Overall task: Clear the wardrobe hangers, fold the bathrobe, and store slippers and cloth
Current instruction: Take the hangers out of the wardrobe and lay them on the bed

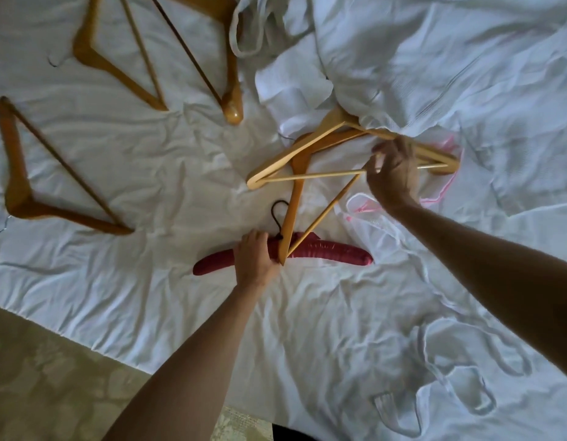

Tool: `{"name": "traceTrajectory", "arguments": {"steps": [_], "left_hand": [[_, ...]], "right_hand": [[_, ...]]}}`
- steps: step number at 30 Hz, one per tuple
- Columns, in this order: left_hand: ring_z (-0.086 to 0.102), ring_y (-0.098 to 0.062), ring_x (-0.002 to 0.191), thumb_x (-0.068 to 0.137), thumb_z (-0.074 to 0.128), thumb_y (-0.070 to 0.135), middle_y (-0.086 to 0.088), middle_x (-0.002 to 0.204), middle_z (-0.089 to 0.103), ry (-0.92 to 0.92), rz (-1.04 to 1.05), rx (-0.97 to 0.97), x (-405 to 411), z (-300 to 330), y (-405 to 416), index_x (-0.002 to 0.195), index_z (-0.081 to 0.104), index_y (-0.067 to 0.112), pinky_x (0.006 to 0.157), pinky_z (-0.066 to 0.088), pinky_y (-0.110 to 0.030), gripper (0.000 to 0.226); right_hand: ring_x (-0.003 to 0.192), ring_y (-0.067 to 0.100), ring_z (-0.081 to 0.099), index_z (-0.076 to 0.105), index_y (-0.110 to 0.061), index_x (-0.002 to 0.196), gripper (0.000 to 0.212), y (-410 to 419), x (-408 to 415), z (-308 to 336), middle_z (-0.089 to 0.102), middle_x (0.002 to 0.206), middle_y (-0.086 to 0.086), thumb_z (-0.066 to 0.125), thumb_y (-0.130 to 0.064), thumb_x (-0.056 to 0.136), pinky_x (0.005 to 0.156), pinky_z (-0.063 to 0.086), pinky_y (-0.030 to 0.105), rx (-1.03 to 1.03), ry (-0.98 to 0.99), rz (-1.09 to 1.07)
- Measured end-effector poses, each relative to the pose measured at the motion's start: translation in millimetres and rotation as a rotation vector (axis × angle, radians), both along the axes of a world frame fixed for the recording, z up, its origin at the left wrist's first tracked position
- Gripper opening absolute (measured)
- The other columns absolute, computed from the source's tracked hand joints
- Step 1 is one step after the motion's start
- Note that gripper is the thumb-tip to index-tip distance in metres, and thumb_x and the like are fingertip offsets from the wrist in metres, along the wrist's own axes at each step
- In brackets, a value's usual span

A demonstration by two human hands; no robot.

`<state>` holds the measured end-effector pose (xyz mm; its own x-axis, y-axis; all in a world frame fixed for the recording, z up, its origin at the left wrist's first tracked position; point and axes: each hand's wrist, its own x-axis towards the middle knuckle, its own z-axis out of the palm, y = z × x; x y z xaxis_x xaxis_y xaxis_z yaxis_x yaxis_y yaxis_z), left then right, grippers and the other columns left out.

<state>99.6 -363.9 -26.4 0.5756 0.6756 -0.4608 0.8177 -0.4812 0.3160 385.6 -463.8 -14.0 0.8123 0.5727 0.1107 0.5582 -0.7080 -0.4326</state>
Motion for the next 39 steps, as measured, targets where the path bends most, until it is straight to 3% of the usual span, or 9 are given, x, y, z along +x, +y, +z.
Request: {"name": "traceTrajectory", "arguments": {"steps": [3,8,12,16,19,22,28,33,39], "left_hand": [[0.061,-0.027,0.098,0.068,0.086,0.045,-0.003,0.102,0.065,-0.039,-0.028,0.023,-5.3,-3.7,2.1,0.099,0.065,0.016,0.083,0.05,-0.042,0.047],[0.06,-0.021,0.1,0.07,0.084,0.054,0.0,0.106,0.064,-0.015,-0.073,-0.001,-10.3,-6.9,14.4,0.103,0.065,0.018,0.082,0.051,-0.037,0.052],[0.058,-0.024,0.1,0.071,0.081,0.044,-0.001,0.104,0.061,-0.085,-0.057,-0.097,-20.6,-1.3,14.6,0.102,0.063,0.017,0.089,0.051,-0.042,0.044],[0.06,-0.024,0.1,0.069,0.06,0.037,-0.003,0.107,0.065,-0.224,0.111,-0.242,-28.5,16.3,7.2,0.106,0.068,0.014,0.094,0.049,-0.041,0.044],[0.061,-0.022,0.1,0.081,0.059,0.012,-0.005,0.105,0.069,-0.266,0.203,-0.306,-20.5,24.7,5.7,0.099,0.071,0.013,0.092,0.05,-0.035,0.022],[0.064,-0.022,0.107,0.091,0.049,0.004,-0.008,0.113,0.07,-0.268,0.367,-0.318,-9.9,26.5,11.4,0.111,0.072,0.008,0.09,0.046,-0.025,0.03],[0.06,-0.03,0.111,0.091,0.048,0.0,-0.015,0.121,0.065,-0.29,0.809,-0.162,-0.6,35.4,14.5,0.119,0.061,0.001,0.082,0.04,-0.028,0.031],[0.061,-0.031,0.114,0.099,0.047,0.01,-0.016,0.125,0.065,-0.298,0.756,-0.126,26.7,40.6,17.2,0.122,0.061,0.002,0.084,0.043,-0.03,0.028],[0.062,-0.037,0.112,0.103,0.043,0.03,-0.021,0.123,0.066,-0.158,0.501,-0.343,104.6,22.7,38.2,0.119,0.067,0.0,0.088,0.046,-0.036,0.042]], "right_hand": [[0.112,0.03,0.051,0.061,-0.01,0.109,0.029,14.8,-35.2,-5.0,0.056,0.115,0.012,0.059,-0.027,0.085,0.098,0.038,0.042,-0.027,-0.026,0.032],[0.136,0.032,0.035,0.04,-0.009,0.142,0.065,28.5,19.2,-20.1,0.043,0.146,0.013,0.06,-0.036,0.087,0.112,0.026,0.048,-0.316,0.167,-0.307],[0.122,0.038,0.051,0.059,-0.007,0.123,0.035,14.6,43.7,-12.1,0.058,0.128,0.019,0.059,-0.028,0.094,0.104,0.035,0.047,-0.458,0.142,-0.212],[0.099,0.039,0.061,0.061,-0.016,0.097,0.011,-19.5,-11.3,-3.1,0.064,0.107,0.013,0.053,-0.012,0.091,0.076,0.044,0.04,-0.277,0.246,-0.18],[0.09,0.039,0.062,0.061,-0.016,0.092,0.009,-46.4,-47.9,-4.8,0.067,0.098,0.01,0.053,-0.02,0.092,0.069,0.042,0.037,-0.229,0.22,-0.166],[0.092,0.038,0.062,0.065,-0.014,0.094,0.013,-64.2,-56.0,-6.1,0.068,0.098,0.012,0.054,-0.022,0.095,0.071,0.037,0.034,-0.224,0.217,-0.199],[0.09,0.041,0.064,0.066,-0.013,0.094,0.01,-115.8,-27.6,-2.1,0.067,0.098,0.013,0.057,-0.018,0.091,0.073,0.045,0.038,-0.308,0.19,-0.16],[0.1,0.041,0.064,0.071,-0.013,0.099,0.022,-139.5,1.7,1.8,0.07,0.1,0.02,0.066,-0.031,0.087,0.081,0.048,0.04,-0.381,0.468,-0.224],[0.058,0.028,0.058,0.058,-0.007,0.057,0.034,-158.0,0.8,24.3,0.056,0.053,0.01,0.074,-0.027,0.079,0.056,0.038,0.035,-0.145,0.473,-0.334]]}}
